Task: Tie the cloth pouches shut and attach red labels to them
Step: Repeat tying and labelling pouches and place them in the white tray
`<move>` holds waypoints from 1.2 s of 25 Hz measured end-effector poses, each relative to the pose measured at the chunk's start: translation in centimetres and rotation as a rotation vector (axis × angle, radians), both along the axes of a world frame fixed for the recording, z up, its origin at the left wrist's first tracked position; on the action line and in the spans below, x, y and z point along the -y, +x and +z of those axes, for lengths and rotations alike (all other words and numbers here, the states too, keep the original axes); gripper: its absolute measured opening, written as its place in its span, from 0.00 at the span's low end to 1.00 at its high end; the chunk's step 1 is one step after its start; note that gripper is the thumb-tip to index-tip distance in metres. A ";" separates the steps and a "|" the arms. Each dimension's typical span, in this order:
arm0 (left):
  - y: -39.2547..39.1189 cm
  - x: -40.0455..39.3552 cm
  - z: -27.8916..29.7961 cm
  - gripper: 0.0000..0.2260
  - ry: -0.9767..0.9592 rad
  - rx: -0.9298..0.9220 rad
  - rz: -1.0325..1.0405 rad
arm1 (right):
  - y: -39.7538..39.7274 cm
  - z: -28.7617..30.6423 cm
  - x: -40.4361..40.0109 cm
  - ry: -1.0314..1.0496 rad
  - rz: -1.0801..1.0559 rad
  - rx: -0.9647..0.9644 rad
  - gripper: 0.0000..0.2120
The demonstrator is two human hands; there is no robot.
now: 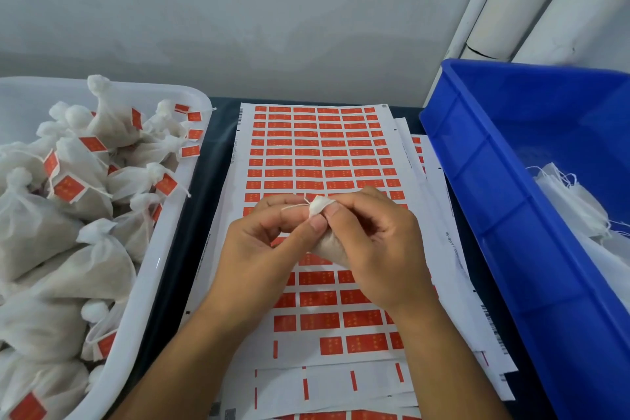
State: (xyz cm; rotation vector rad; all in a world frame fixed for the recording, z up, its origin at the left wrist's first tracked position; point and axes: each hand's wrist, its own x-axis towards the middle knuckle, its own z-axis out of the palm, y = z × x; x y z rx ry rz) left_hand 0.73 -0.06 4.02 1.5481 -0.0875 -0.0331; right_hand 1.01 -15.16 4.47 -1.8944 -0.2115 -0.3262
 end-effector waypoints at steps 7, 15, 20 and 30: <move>-0.1 0.4 -0.4 0.11 -0.041 -0.037 0.154 | 0.0 0.1 -0.3 0.014 -0.010 -0.047 0.06; 0.0 0.4 -0.3 0.07 -0.008 -0.100 0.160 | 0.2 0.1 -0.4 0.054 0.031 -0.125 0.06; 0.1 0.4 -0.4 0.10 0.007 -0.162 0.128 | 0.2 0.0 -0.6 0.234 0.068 -0.290 0.10; -0.2 0.9 -0.5 0.06 0.019 -0.071 0.078 | 0.7 -0.4 -0.4 0.675 0.231 -0.675 0.13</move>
